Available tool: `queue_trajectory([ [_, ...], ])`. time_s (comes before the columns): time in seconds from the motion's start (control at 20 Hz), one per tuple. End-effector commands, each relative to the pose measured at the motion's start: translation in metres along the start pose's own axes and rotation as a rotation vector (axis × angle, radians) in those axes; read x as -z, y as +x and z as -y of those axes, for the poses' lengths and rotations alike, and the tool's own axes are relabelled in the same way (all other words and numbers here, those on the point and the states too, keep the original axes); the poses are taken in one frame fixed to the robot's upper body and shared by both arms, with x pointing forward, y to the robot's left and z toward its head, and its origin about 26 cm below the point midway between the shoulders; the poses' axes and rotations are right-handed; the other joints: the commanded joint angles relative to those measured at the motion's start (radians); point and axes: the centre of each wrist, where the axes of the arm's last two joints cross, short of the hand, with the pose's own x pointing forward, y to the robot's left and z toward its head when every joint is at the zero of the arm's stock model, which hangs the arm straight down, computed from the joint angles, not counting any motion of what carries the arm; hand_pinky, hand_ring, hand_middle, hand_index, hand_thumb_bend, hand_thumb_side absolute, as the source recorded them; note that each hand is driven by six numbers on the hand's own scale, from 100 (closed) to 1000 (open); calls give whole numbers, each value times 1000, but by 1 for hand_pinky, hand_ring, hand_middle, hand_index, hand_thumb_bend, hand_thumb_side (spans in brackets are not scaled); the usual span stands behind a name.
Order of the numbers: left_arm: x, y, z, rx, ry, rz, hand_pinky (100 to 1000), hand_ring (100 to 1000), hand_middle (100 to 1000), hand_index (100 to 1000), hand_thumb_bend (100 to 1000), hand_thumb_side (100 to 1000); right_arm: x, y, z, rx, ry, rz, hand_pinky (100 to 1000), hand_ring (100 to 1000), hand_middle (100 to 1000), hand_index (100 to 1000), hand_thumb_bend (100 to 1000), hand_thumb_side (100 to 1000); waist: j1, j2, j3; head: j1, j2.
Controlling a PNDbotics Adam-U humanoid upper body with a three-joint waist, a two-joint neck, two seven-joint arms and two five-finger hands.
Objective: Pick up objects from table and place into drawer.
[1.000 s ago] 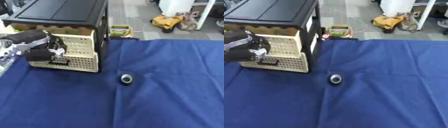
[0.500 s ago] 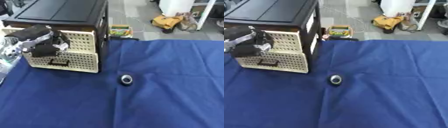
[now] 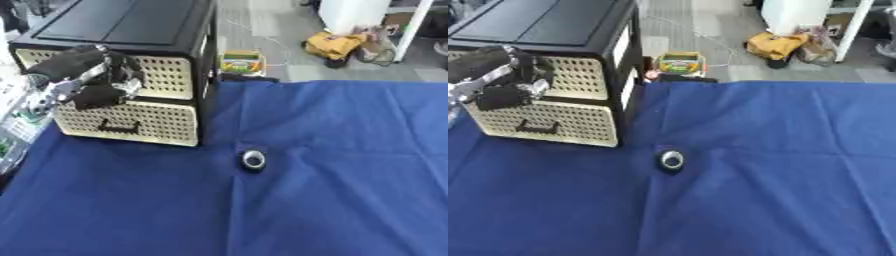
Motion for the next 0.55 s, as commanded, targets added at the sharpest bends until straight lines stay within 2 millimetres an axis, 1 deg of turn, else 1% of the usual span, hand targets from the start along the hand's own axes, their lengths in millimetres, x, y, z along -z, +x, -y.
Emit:
queue_trajectory([
  [0.05, -15, 6, -22, 55, 40, 20, 100, 492, 580, 786, 100, 993, 3, 2, 7, -6, -30, 15, 487, 614, 606, 794, 440, 836, 0, -31, 6, -10, 10],
  [0.1, -22, 11, -26, 64, 48, 34, 100, 456, 536, 764, 100, 967, 3, 1, 7, -8, -29, 13, 487, 614, 606, 794, 440, 836, -1, -34, 10, -13, 13],
  [0.2, -37, 25, -36, 78, 72, 67, 100, 414, 498, 750, 100, 934, 2, 0, 6, -10, -26, 9, 486, 614, 605, 793, 440, 836, -2, -40, 16, -17, 17],
  [0.3, -53, 39, -48, 95, 107, 105, 100, 354, 445, 713, 100, 894, 1, -2, 6, -12, -23, 6, 487, 614, 605, 793, 440, 837, -3, -45, 22, -20, 20],
  [0.4, -68, 52, -58, 106, 147, 139, 100, 316, 407, 694, 100, 871, 0, -3, 6, -14, -24, 4, 487, 615, 605, 793, 440, 837, -4, -50, 27, -23, 24],
  [0.45, -74, 56, -62, 111, 167, 147, 100, 313, 403, 692, 100, 869, 0, -3, 6, -15, -24, 3, 487, 615, 605, 793, 440, 837, -4, -53, 28, -24, 25],
  [0.5, -77, 57, -65, 108, 192, 154, 100, 300, 388, 685, 100, 846, 0, -4, 6, -16, -23, 2, 487, 615, 605, 793, 440, 838, -4, -55, 30, -25, 26],
  [0.55, -79, 57, -67, 99, 223, 161, 100, 295, 382, 684, 100, 843, -1, -4, 6, -17, -22, 1, 487, 615, 605, 793, 440, 839, -4, -57, 32, -26, 26],
])
